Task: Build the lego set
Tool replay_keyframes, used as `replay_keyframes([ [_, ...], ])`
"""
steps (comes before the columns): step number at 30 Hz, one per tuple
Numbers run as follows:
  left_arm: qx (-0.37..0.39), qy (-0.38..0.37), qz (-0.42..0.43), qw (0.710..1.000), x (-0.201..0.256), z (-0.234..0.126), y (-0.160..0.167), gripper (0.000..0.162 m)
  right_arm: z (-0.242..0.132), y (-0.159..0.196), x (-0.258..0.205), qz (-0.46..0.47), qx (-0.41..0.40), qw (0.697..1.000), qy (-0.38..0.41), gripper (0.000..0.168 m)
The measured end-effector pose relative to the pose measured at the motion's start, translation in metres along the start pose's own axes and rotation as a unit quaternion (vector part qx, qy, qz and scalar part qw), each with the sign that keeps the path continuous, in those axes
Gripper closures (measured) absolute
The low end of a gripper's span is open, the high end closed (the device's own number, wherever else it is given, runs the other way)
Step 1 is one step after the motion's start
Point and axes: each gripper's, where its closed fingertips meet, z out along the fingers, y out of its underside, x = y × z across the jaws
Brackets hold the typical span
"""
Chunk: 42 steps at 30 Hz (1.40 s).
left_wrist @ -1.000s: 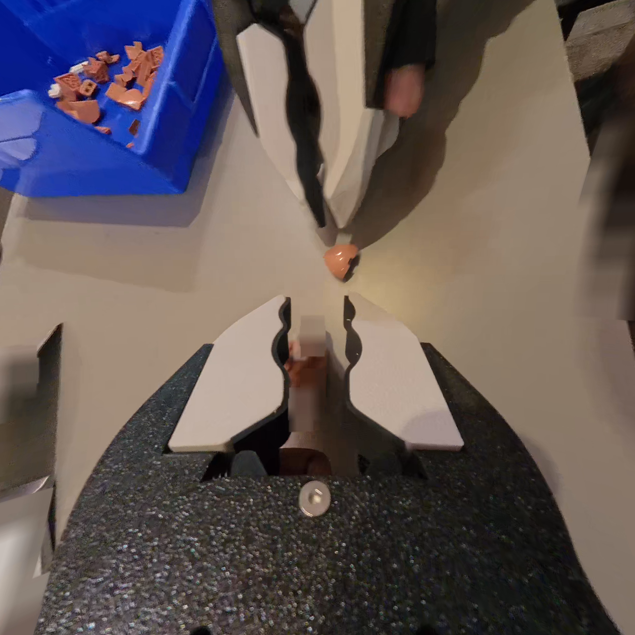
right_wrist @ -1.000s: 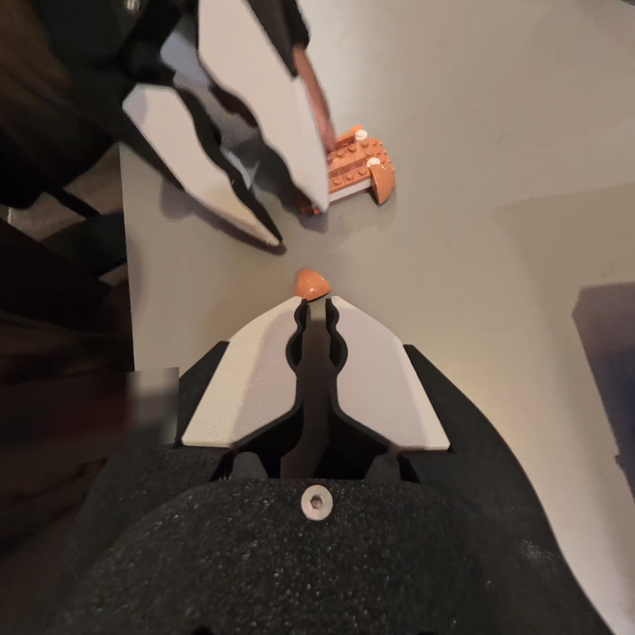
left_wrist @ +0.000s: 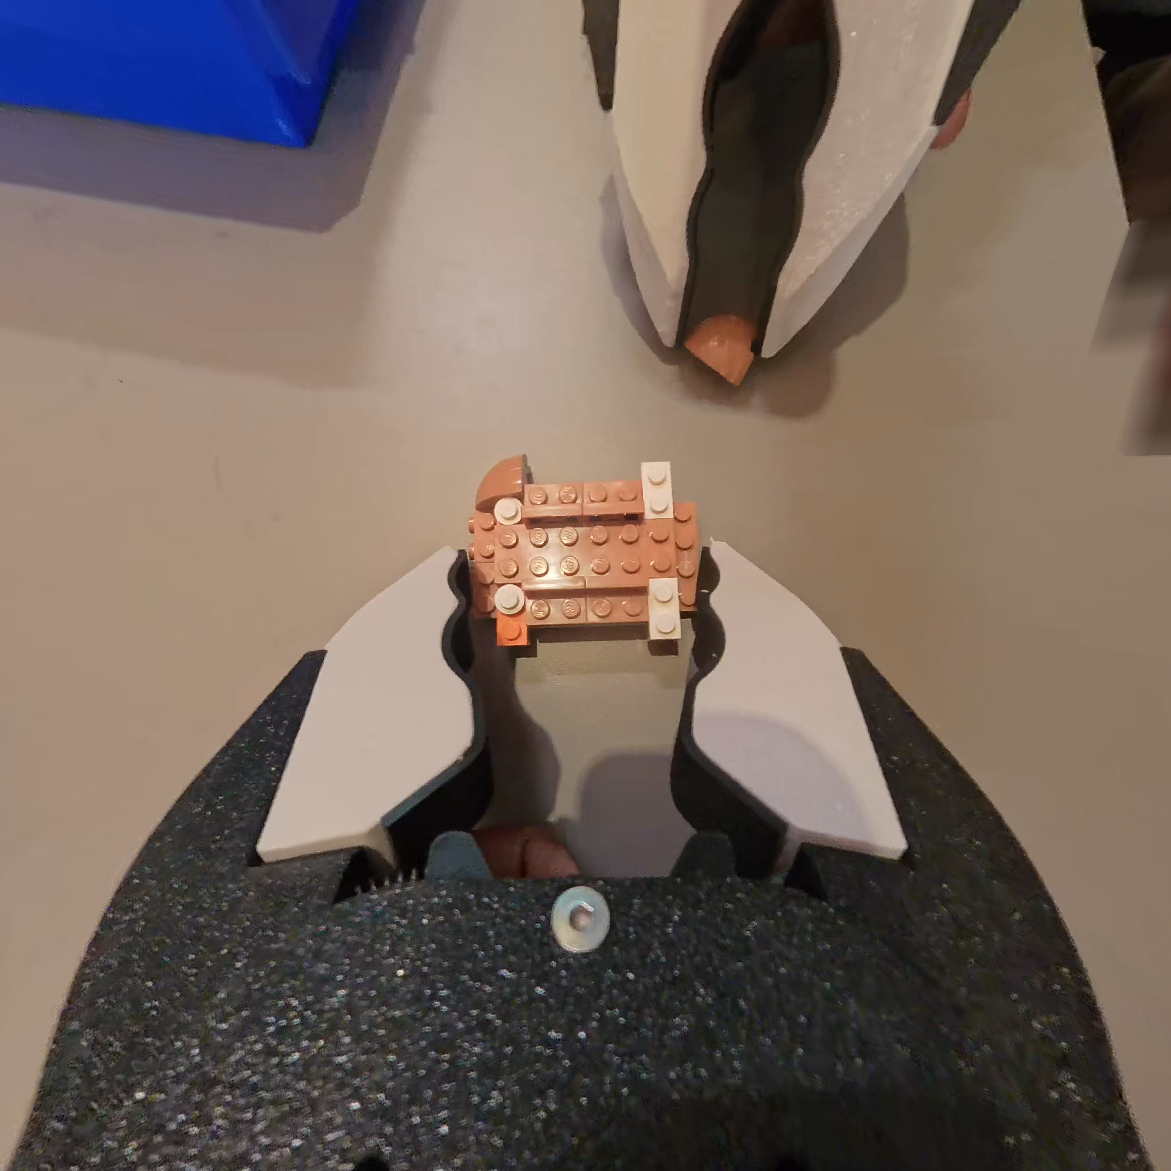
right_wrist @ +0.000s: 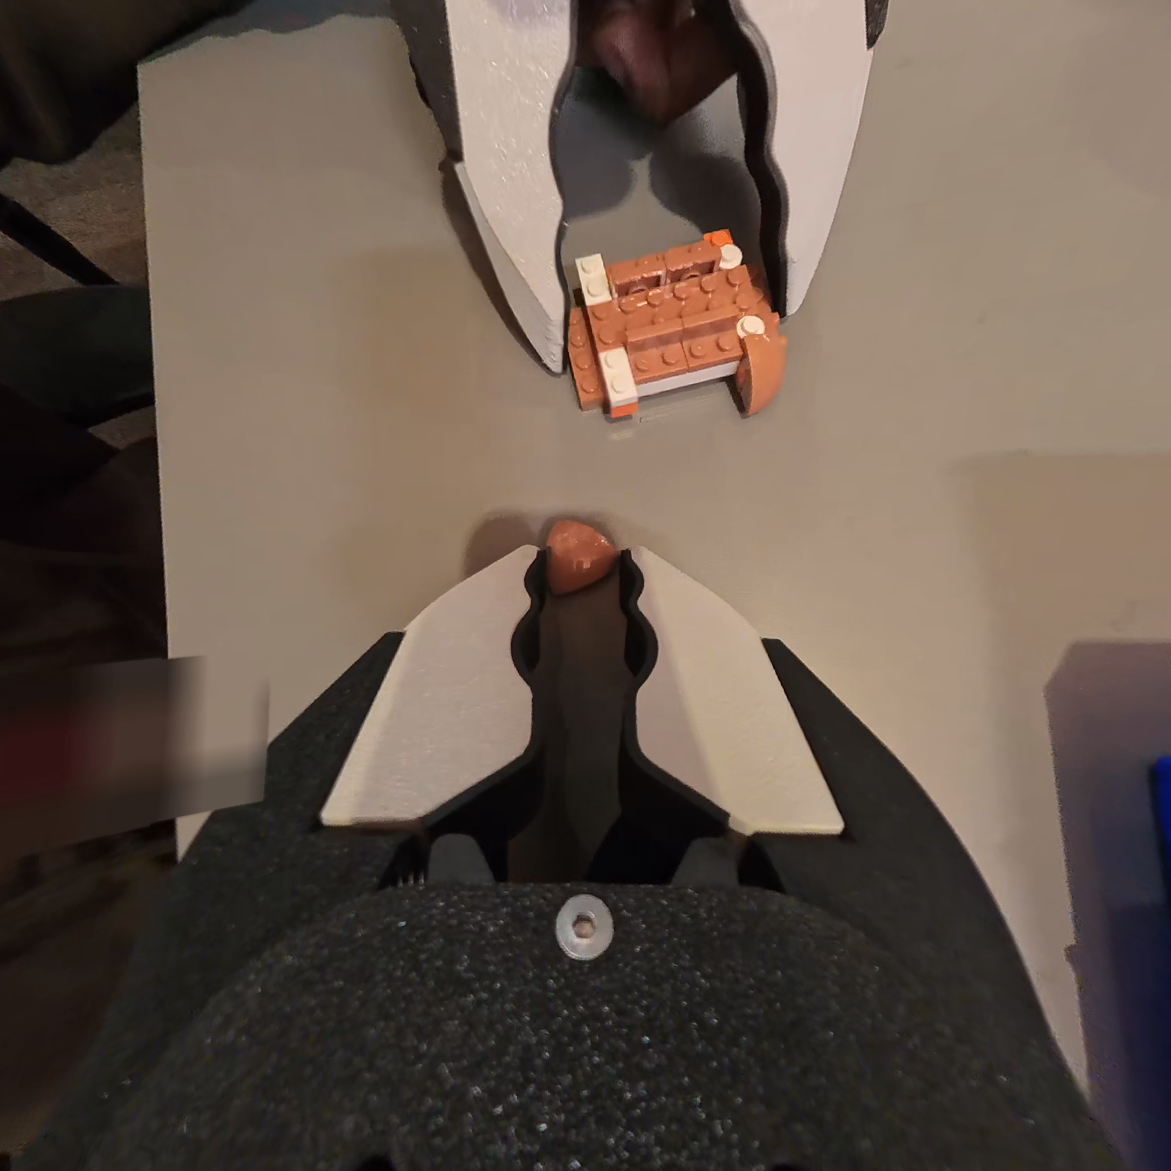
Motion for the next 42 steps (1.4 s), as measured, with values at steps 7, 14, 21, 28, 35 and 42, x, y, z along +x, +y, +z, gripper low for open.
replay_keyframes([
  [7,0.04,0.034,-0.108,0.993,0.001,0.003,-0.016,0.095,-0.021,-0.022,0.004,-0.057,0.102,0.993,0.018,0.146],
  [14,0.099,0.101,-0.239,0.961,0.008,0.006,-0.043,0.095,-0.041,-0.048,0.001,-0.113,0.201,0.972,0.035,0.146],
  [21,0.12,0.144,-0.272,0.944,0.012,0.003,-0.048,0.095,-0.039,-0.047,-0.002,-0.166,0.191,0.967,0.044,0.146],
  [28,0.129,0.17,-0.27,0.939,0.017,0.0,-0.049,0.095,-0.038,-0.049,-0.007,-0.221,0.19,0.955,0.056,0.146],
  [35,0.134,0.186,-0.264,0.937,0.021,-0.002,-0.049,0.095,-0.043,-0.054,-0.012,-0.245,0.207,0.946,0.049,0.147],
  [42,0.13,0.188,-0.258,0.939,0.023,-0.001,-0.049,0.095,-0.038,-0.051,-0.016,-0.278,0.193,0.94,0.048,0.147],
])
